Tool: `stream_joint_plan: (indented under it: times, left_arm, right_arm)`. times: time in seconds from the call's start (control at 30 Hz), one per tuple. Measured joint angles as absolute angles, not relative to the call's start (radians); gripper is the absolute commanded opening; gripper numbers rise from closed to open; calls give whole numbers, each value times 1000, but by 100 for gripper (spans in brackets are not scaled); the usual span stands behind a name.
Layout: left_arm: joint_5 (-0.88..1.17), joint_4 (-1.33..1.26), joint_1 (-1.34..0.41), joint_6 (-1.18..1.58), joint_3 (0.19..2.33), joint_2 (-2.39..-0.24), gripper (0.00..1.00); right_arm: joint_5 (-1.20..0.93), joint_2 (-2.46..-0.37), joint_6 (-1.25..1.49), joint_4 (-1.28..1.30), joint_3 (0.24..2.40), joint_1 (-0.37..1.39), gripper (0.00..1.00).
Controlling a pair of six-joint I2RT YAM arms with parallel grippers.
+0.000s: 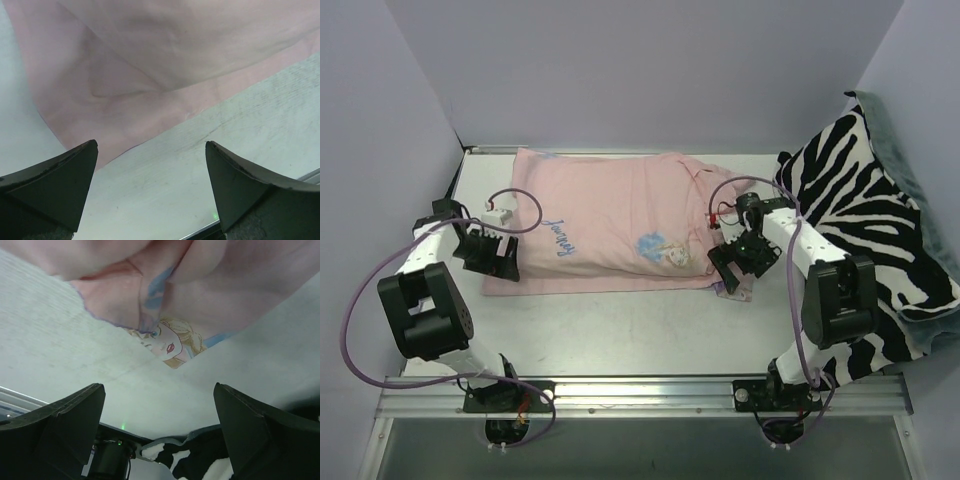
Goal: Put the pillow into the pillowcase
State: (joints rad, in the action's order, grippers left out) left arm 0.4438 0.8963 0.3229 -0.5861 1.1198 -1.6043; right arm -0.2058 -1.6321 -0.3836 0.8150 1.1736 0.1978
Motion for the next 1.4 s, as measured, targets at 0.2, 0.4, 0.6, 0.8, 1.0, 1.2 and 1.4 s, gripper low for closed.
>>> stream_joint_plan:
  times: [0.2, 0.4, 0.6, 0.8, 1.0, 1.2, 1.4]
  left_arm:
    - [379, 807, 323, -585, 1043, -1636, 97]
    - [270, 708, 315, -571, 1047, -1712, 86]
    - [171, 675, 305, -564, 1092, -1763, 23]
    - [270, 715, 355, -553, 1093, -1707, 0]
    - [435, 777, 406, -470, 1224, -1483, 0]
    - [552, 760, 434, -377, 1390, -1383, 0]
    - [642, 780, 508, -265, 1506, -1365, 0]
  right_arm:
    - [-112, -1742, -363, 652, 1055, 209, 86]
    - [-61, -1779, -340, 601, 1050, 241, 58]
    - [-20, -1787, -345, 598, 1058, 261, 0]
    - [-56, -1683, -349, 612, 1055, 224, 0]
    - [-157, -1326, -364, 647, 1211, 115, 0]
    - [-211, -1234, -387, 675, 1361, 77, 0]
    - [-248, -1236, -372, 756, 1450, 39, 0]
